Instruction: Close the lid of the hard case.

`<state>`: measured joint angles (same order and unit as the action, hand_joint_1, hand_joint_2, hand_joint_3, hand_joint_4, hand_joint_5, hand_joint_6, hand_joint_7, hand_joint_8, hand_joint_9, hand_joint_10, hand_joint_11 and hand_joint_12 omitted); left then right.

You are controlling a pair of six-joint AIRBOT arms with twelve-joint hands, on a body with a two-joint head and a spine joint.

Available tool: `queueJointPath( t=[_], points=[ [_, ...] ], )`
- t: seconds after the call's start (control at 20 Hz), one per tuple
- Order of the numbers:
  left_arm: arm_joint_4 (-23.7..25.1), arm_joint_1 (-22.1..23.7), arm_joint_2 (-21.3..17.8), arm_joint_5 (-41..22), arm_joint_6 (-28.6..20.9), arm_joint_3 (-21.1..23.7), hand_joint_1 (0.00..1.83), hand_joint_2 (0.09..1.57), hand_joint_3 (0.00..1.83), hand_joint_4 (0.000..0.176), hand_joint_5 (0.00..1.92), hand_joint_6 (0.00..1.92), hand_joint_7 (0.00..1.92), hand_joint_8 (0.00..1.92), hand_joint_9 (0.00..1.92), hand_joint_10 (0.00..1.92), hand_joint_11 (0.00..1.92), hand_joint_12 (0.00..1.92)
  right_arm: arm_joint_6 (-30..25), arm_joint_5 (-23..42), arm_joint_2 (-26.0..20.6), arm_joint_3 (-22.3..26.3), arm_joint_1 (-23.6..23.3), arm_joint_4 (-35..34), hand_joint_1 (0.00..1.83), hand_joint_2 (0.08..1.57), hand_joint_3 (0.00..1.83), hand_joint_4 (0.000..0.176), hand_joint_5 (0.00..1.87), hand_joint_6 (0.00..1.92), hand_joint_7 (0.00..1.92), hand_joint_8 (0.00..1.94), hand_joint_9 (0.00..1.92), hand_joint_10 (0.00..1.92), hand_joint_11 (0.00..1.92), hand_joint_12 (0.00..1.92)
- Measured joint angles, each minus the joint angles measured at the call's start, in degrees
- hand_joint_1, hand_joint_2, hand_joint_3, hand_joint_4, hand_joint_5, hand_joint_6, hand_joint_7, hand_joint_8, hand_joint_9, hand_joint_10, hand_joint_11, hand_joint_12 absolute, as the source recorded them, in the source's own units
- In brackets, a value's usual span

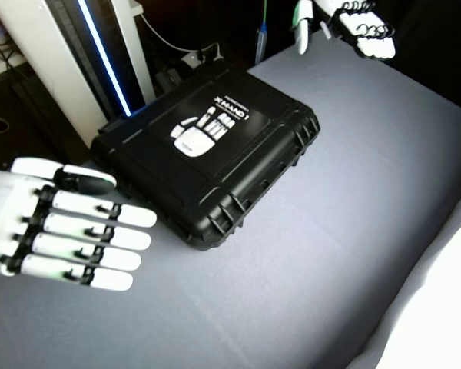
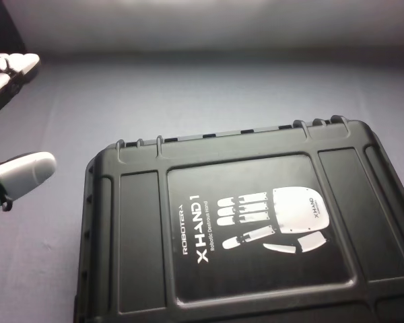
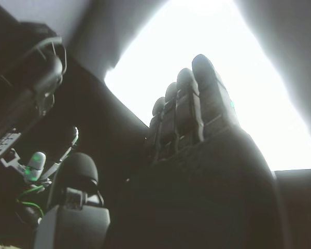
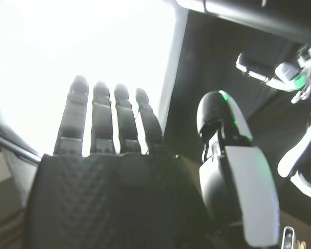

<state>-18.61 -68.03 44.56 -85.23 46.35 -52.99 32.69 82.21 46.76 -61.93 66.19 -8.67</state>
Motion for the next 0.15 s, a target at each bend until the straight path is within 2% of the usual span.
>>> queueJointPath(
  t=[0.1,0.15],
  points=[
    [-0.3,2.7,1.6,-1.2,-0.6,-1.4,0.02,1.31,0.01,0.0,0.0,0.0,0.0,0.0,0.0,0.0,0.0,0.0,0.3,3.0,0.6,0.0,-1.4,-0.6,0.42,1.33,0.0,0.0,0.13,0.01,0.12,0.01,0.13,0.01,0.16,0.04],
    [0.2,4.7,2.4,-1.5,-1.1,-2.2,0.11,1.36,0.02,0.0,0.0,0.0,0.0,0.0,0.0,0.0,0.0,0.0,0.6,4.7,1.2,0.0,-2.4,-0.7,0.45,1.3,0.0,0.0,0.15,0.01,0.13,0.01,0.14,0.01,0.18,0.05]
  ],
)
